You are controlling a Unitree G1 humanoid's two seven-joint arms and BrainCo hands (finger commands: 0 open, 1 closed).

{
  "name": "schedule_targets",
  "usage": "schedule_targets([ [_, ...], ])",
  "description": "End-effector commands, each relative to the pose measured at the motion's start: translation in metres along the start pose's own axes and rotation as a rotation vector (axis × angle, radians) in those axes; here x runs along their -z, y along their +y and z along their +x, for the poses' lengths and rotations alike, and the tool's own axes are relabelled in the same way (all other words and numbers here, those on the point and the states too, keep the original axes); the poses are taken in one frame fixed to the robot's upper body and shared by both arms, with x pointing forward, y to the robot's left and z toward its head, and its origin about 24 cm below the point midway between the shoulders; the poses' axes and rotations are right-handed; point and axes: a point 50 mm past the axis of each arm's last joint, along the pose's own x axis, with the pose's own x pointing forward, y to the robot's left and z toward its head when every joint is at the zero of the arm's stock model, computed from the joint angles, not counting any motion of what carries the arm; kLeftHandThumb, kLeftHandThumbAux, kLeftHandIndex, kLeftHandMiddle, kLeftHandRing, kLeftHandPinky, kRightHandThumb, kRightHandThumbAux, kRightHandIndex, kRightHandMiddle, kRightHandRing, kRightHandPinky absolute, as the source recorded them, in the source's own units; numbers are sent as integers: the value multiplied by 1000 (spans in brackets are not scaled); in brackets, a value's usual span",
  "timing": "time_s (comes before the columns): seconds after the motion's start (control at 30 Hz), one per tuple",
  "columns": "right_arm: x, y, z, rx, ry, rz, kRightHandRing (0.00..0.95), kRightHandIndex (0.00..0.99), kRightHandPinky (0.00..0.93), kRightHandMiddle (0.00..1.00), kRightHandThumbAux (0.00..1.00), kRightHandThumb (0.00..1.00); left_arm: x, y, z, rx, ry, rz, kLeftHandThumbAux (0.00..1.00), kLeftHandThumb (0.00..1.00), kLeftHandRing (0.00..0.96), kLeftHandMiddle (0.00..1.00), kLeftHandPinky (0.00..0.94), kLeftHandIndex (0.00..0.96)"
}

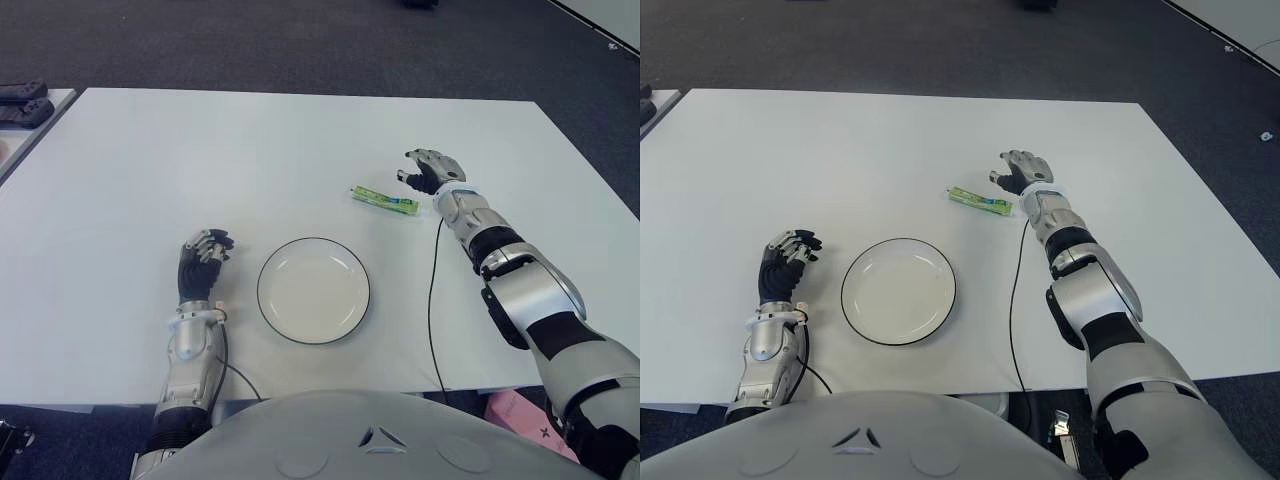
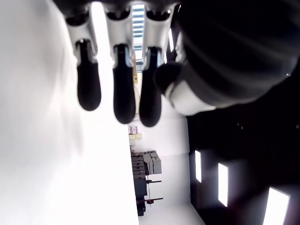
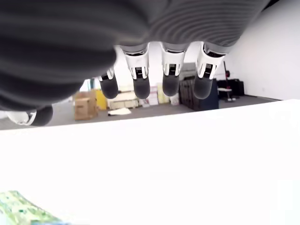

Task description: Put the toothpaste on the table into the plate.

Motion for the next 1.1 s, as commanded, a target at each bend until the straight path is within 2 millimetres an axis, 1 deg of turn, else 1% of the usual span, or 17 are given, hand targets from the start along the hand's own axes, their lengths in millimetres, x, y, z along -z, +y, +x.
schedule_targets([
  [0.03,-4,9,0,-53,9,-55,0,0,0,0,134,561,17,1,-11,-13,112,3,724,705,496,499,518,429],
  [0.33,-11,24,-5,-78,-53,-90,0,0,0,0,135,552,17,1,-11,-16,110,13,725,705,498,500,524,428],
  [0.6,-8,34,-10,-139,-65,-140,0,0,0,0,123,558,16,0,-10,-9,109,14,725,704,500,501,523,428],
  [0.73,-8,40,-13,-152,-74,-157,0,0,0,0,122,559,16,0,-9,-7,104,13,725,704,501,501,530,428],
  [0.9,-8,45,-16,-162,-83,-169,0,0,0,0,124,565,15,0,-9,-7,100,10,725,705,498,497,513,428],
  [1.1,-10,54,-24,-172,-105,-176,0,0,0,0,124,566,14,0,-10,-6,104,12,726,703,496,495,514,426],
])
